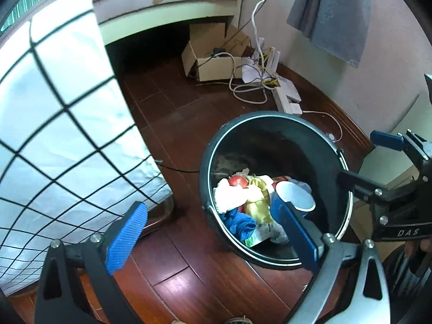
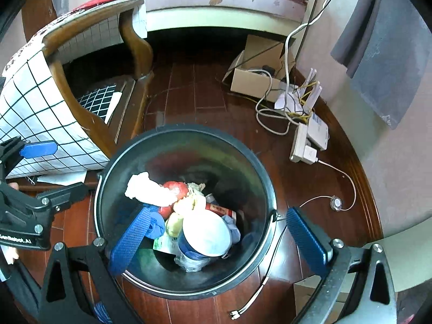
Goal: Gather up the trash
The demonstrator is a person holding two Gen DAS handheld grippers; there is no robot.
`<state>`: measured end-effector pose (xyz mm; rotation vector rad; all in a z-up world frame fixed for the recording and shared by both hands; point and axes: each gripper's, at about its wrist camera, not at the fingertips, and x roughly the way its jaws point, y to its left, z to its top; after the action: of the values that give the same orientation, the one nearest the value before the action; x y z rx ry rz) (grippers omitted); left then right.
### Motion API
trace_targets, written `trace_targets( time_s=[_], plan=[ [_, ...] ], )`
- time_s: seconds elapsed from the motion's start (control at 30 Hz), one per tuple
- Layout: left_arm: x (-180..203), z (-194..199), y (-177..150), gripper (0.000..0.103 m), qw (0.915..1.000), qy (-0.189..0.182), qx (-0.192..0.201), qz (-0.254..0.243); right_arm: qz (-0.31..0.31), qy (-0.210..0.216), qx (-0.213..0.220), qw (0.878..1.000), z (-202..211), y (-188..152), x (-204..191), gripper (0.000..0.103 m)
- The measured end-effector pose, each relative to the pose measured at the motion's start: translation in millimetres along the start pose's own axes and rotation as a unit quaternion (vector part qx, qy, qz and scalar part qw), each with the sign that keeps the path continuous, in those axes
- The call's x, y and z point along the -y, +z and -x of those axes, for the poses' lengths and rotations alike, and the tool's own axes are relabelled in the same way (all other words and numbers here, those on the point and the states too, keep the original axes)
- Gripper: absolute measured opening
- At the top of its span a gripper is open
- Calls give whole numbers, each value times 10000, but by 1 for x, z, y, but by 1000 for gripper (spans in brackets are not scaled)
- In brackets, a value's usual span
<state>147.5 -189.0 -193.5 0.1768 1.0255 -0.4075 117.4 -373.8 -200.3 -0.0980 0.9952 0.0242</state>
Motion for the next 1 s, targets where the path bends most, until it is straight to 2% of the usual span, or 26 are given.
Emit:
trace_targets(
  time_s=[0.23, 0.43, 0.8, 1.0],
  plan=[
    [-8, 19, 0, 99, 9997, 184, 114, 70, -48, -53, 163, 9998, 17, 2, -12, 102],
    [-22, 53, -3, 99, 9988, 235, 353, 247, -78, -107, 289, 9995, 45, 12, -32, 102],
    [-39, 128, -7, 99, 9949, 328, 865, 402, -127, -213, 782, 9966, 121, 31, -69, 102],
    [-43, 167, -6, 99, 9917, 392, 1099, 534, -247, -355, 1030, 9937, 161, 38, -75, 102]
  ],
)
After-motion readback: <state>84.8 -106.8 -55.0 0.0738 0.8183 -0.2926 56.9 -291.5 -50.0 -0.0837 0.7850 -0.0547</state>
